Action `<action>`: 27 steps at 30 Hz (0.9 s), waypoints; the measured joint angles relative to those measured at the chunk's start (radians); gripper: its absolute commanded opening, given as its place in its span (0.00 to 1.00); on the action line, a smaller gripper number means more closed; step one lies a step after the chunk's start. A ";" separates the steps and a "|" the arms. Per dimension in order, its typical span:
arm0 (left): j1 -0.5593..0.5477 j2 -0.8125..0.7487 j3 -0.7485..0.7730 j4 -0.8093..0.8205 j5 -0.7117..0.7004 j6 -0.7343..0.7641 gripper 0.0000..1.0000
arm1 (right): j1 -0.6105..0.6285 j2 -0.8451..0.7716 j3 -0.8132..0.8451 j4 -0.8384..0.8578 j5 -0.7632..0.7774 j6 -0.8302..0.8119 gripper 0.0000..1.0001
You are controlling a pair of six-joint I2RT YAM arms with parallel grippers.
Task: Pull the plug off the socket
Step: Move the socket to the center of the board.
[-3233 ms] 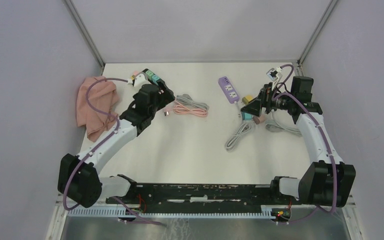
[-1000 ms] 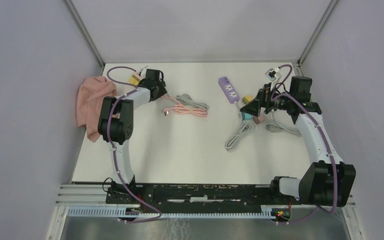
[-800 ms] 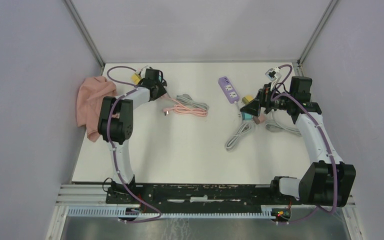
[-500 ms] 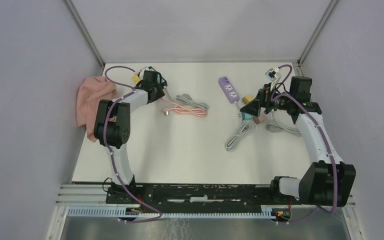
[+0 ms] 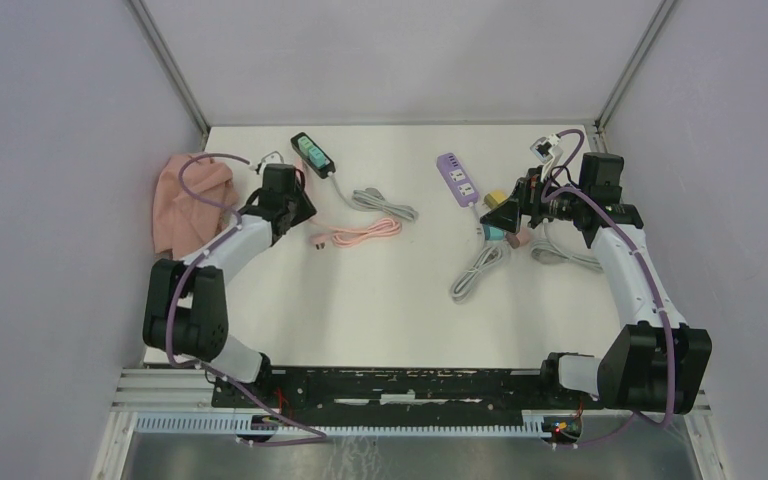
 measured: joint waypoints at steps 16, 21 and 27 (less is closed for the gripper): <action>-0.338 -0.351 -0.272 -0.099 -0.134 0.000 0.03 | 0.002 0.000 0.000 0.000 0.000 0.000 1.00; -0.467 -0.368 -0.314 -0.113 -0.203 0.000 0.03 | 0.005 0.000 0.000 0.000 0.001 0.000 1.00; -0.674 -0.289 -0.314 -0.129 -0.313 -0.001 0.03 | 0.005 0.000 0.000 0.000 0.001 0.000 1.00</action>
